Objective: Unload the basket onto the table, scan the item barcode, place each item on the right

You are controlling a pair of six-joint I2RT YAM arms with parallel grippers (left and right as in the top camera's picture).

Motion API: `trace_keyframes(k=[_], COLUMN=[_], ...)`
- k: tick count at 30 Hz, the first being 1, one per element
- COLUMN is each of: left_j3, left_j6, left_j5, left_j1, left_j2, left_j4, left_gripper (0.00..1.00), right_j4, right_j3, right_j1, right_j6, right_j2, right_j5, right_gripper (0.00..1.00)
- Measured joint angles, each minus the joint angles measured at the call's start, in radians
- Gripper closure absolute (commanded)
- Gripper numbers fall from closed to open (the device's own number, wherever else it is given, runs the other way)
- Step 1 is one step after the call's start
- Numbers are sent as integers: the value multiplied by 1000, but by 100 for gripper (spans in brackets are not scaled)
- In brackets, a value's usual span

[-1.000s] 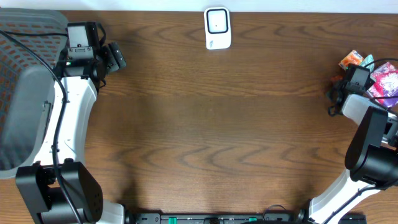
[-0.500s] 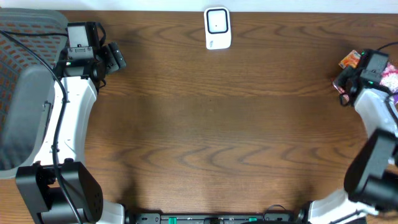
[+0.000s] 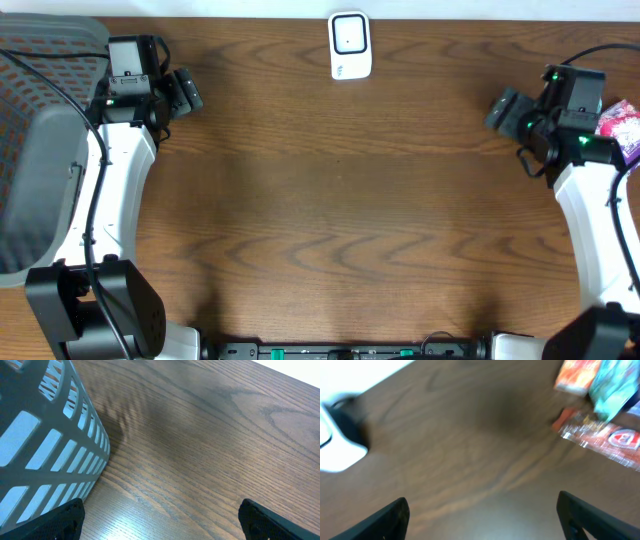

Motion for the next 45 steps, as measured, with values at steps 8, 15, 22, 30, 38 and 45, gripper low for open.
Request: trace_keyframes(k=[8,15,22,30,38,45], left_j3=[0,0,0,0,0,0], left_j6=[0,0,0,0,0,0], left_j5=[0,0,0,0,0,0], left_j1=[0,0,0,0,0,0], left_j2=[0,0,0,0,0,0], left_j4=[0,0,0,0,0,0], left_gripper=[2,2,2,2,2,2], right_j4=[-198,-167,27,125,105,43], right_j3=[0,-80,-347,-436,-436,-436], right_j1=[19,31,119,134,134,134], right_j6=[1,1,1,1,1,1], right_j2=[-154,-325,-497,-518,-518,-518], right_j5=[-10,-3,-4,-5,-6,-3], right_gripper=[8,8,1,1,1,1])
